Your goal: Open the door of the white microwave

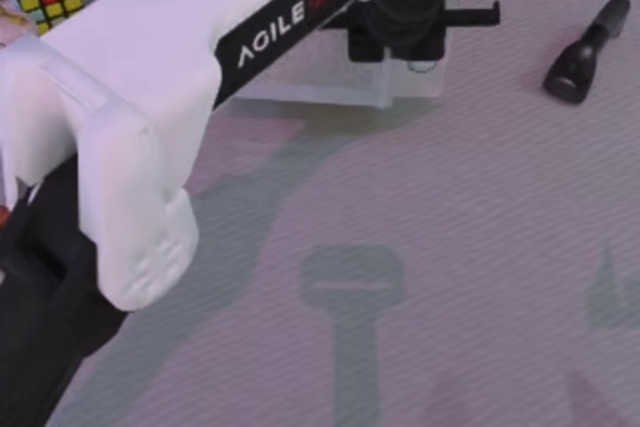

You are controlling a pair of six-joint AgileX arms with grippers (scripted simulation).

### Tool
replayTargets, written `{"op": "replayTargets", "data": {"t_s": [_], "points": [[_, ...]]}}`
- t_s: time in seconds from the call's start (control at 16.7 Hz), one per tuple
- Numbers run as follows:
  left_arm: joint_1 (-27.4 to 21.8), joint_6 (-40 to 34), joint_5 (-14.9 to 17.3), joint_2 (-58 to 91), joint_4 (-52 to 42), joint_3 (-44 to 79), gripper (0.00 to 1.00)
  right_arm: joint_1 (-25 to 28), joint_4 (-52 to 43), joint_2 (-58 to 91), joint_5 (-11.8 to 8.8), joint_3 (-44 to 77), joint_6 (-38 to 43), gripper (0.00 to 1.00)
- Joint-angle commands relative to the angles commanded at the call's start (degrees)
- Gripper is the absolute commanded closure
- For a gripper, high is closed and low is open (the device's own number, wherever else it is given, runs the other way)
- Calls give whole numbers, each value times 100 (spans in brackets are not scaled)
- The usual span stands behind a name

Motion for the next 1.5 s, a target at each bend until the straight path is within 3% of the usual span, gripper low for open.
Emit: {"op": "replayTargets", "data": {"t_s": [1.14,1.5], "points": [[-48,-4,15,25,22,-14,100,0,0,0,0,0,0,0],[1,347,133,-614,613,-1174,100,0,0,0,0,0,0,0]]}}
